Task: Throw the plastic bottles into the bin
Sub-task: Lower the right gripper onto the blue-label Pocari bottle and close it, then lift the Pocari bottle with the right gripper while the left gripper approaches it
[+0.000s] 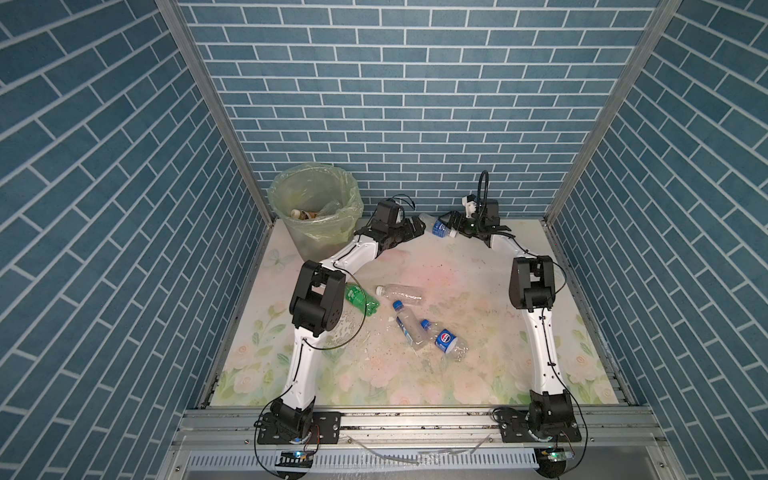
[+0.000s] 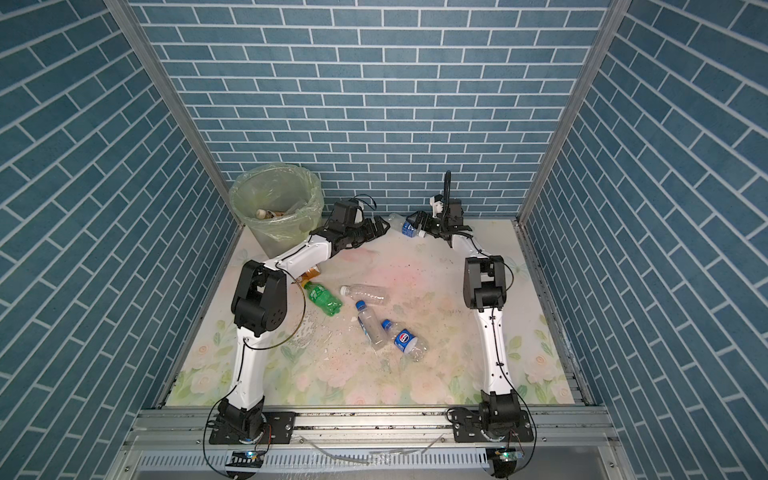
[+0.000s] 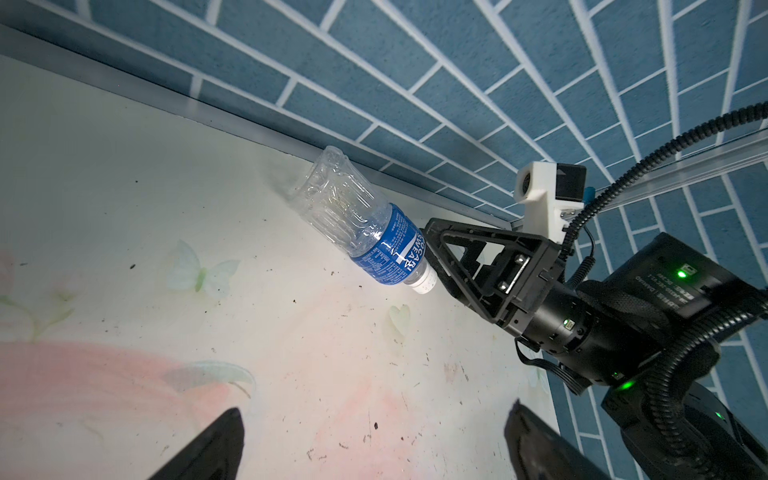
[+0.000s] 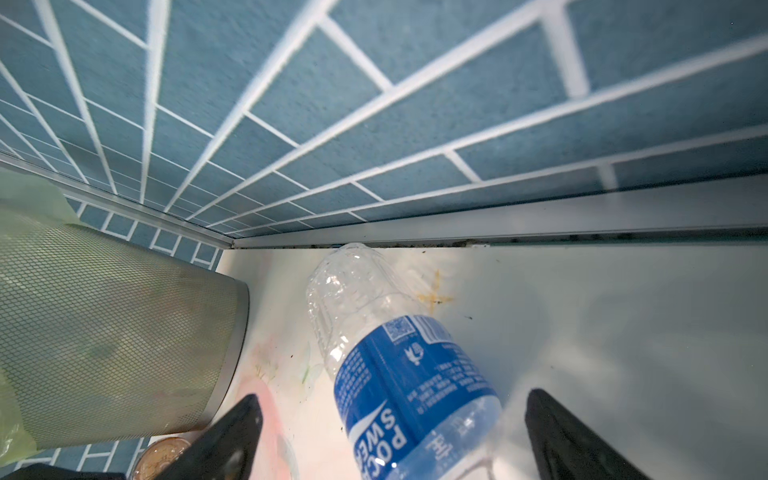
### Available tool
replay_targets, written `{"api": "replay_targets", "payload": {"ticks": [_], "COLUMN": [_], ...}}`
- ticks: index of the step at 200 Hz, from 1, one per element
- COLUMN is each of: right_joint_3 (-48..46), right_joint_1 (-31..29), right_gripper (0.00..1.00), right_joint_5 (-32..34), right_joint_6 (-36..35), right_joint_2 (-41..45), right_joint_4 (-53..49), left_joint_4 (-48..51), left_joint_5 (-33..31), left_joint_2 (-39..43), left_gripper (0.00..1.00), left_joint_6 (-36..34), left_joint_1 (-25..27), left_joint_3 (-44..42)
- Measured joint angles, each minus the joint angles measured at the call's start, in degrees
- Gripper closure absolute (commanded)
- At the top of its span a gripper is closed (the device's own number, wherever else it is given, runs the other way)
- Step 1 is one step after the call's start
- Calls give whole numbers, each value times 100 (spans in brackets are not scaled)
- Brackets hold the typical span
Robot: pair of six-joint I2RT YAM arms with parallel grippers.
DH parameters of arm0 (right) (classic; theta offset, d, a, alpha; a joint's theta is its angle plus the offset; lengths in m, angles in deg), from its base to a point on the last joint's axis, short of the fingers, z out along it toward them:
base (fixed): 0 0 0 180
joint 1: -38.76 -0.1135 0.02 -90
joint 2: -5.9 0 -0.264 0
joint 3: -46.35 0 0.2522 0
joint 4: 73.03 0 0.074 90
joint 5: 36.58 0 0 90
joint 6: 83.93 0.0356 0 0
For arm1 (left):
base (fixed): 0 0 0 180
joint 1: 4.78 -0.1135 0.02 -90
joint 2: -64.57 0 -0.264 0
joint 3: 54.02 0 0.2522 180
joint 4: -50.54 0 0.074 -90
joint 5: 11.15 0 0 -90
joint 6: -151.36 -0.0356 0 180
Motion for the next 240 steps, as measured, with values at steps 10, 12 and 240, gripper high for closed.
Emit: {"api": "replay_targets", "payload": {"ticks": [10,12,240], "right_joint_3": [0,0,1056], "right_joint_1": [-52,-63,-841], "right_gripper": [2,2,12], "right_joint_5": [-11,-11,457], "right_joint_6": [0,0,-896], "right_joint_2": [-2,-2,-511], "right_joint_4": [0,0,-1401], "left_joint_4": [2,2,-22], "left_joint_5": [0,0,0], "left_joint_2": [0,0,0], "left_gripper": [1,1,1], "left_joint_6": [2,2,39], "left_joint_1": [-2,-2,-232], "left_joint_3": [0,0,0]}}
